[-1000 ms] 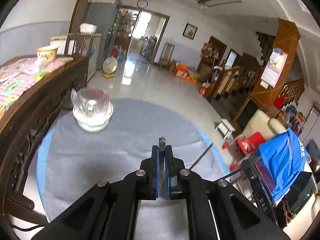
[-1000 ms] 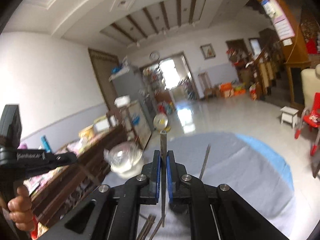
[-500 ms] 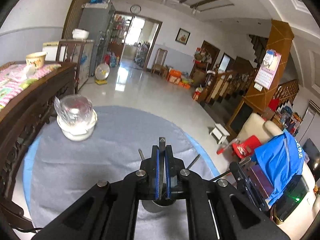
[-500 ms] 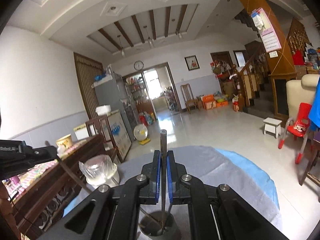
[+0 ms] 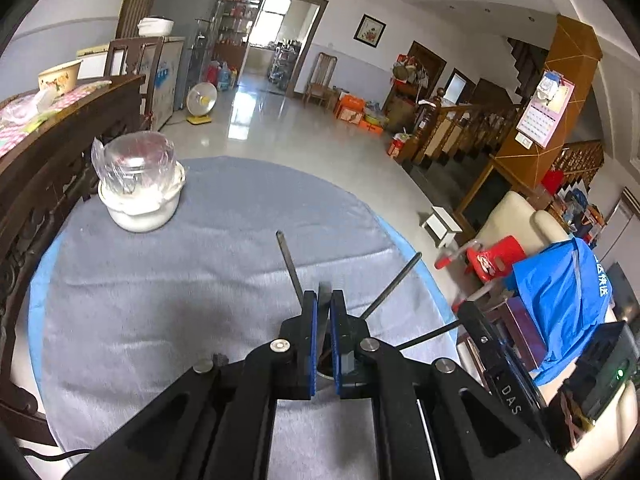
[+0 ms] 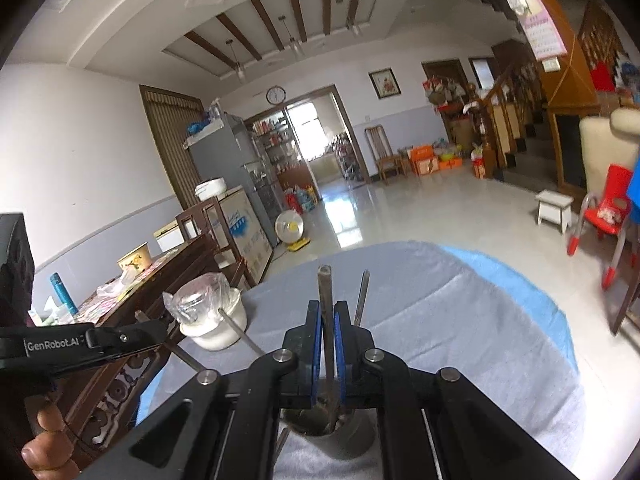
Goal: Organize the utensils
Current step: 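Lower the left gripper's chopstick into the grey cup while the right gripper drops its own in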
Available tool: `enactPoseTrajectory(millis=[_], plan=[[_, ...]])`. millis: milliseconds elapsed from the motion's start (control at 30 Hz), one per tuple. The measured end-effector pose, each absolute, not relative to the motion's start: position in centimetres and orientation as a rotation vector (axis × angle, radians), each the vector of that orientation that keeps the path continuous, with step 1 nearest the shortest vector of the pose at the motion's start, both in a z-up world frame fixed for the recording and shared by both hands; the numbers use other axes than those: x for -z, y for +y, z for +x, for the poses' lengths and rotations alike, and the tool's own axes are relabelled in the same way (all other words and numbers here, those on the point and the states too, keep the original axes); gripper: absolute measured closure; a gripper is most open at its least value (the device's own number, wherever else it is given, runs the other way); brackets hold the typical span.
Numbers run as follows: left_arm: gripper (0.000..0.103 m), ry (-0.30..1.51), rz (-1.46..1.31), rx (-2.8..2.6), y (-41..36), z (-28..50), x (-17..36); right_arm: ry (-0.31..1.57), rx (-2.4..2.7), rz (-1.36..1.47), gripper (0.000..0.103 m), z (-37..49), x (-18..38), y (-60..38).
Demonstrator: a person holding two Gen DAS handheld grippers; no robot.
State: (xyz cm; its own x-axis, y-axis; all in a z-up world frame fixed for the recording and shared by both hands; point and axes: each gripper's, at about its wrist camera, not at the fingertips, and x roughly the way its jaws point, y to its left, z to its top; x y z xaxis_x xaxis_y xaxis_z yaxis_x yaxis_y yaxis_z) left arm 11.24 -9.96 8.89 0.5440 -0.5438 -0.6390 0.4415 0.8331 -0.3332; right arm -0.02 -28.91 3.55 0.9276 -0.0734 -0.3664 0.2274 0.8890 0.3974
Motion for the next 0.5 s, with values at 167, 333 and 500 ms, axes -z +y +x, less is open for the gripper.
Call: enactPoseTrajectory(millis=[167, 333, 500], plan=[[0.071, 0.830, -0.153, 0.589, -8.5, 10.7, -8.0, 0.438, 0.097, 0.571, 0.093, 0.3, -1.9, -29.5], [0.061, 0.817, -0.152, 0.552, -6.1, 9.9, -7.3, 0.452, 0.065, 0.618, 0.090, -0.8, -0.4, -29.9], [0.056, 0.838, -0.179, 0.478, -2.7, 9.8, -5.5, 0.415, 0.029, 0.633, 0.059, -2.8, 0.3, -29.5]])
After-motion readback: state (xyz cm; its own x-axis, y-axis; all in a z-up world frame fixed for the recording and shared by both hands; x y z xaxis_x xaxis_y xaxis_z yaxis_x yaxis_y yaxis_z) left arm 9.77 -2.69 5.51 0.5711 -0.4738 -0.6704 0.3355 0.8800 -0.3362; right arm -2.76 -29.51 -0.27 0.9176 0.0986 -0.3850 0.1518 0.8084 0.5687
